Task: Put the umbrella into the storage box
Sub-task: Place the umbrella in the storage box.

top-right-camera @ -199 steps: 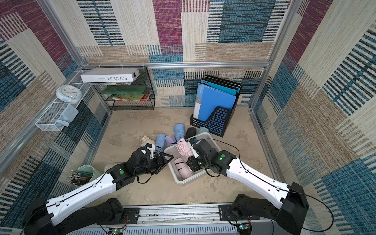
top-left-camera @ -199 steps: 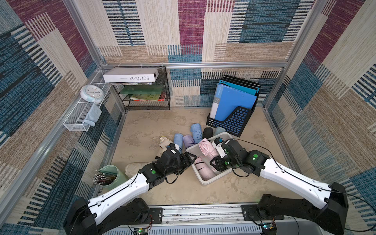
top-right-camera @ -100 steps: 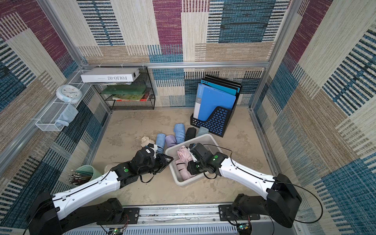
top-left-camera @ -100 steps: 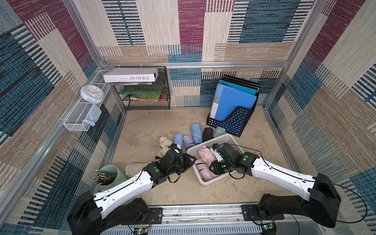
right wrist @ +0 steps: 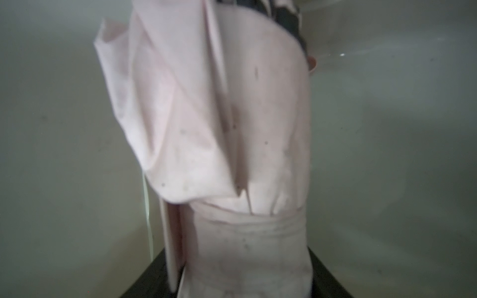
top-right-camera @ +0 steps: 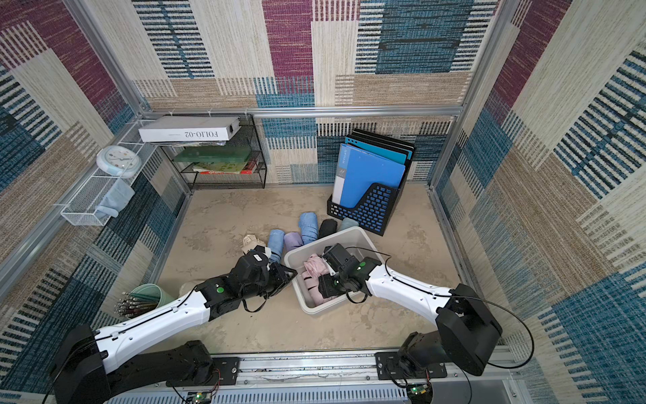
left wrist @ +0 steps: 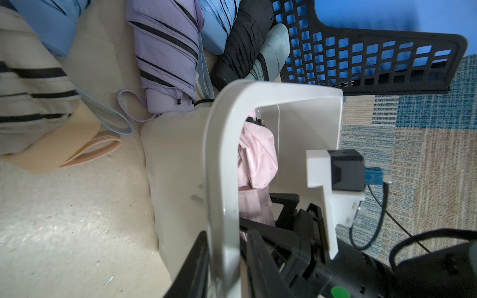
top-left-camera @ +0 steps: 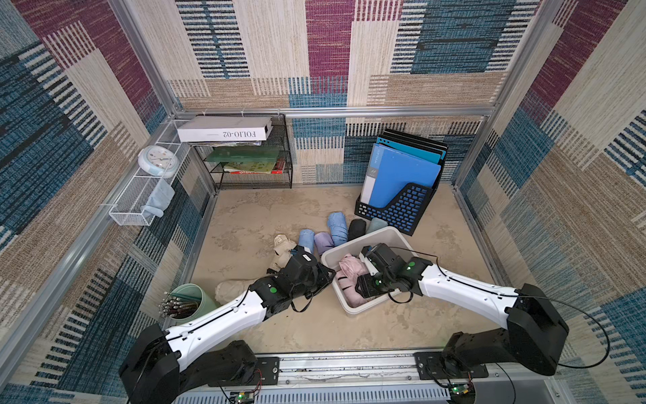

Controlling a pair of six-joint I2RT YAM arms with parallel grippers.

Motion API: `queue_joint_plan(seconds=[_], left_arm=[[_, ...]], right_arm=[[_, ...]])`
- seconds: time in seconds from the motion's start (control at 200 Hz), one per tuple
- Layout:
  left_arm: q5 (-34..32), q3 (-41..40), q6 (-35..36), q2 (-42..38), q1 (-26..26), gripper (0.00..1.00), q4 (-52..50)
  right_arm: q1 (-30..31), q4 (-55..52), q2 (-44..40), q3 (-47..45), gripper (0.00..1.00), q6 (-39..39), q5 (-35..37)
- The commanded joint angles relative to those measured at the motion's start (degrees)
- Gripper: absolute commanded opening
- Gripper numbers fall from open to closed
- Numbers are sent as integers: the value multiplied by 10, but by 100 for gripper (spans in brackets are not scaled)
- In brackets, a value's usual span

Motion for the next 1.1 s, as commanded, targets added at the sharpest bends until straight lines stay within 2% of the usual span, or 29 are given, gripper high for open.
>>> queue_joint_plan(seconds=[0.0, 0.205, 0.391, 0.586, 0.731, 0.867, 0.932, 1.097], left_arm=[[-3, 6, 18, 1, 0, 28, 6], [-2, 12, 28, 9, 0, 25, 4], [2, 12, 32, 12, 0, 24, 5], [1, 10, 35, 13, 0, 23, 8], [3, 15, 42, 13, 0, 23, 5], [2, 16, 48, 9, 0, 23, -1], [2, 15, 49, 9, 0, 23, -2], [0, 15, 51, 10, 0, 23, -2]], right_arm=[[-12, 5, -14, 9, 69, -4, 26], [-31, 4, -24, 8, 60, -8, 41], [-34, 30, 4, -2, 53, -10, 31], [-33, 65, 32, -26, 52, -15, 40], [-34, 54, 21, -6, 58, -50, 54], [-34, 74, -45, 8, 75, -141, 48], [-34, 92, -63, -2, 81, -194, 29], [-34, 108, -48, -19, 84, -268, -1]])
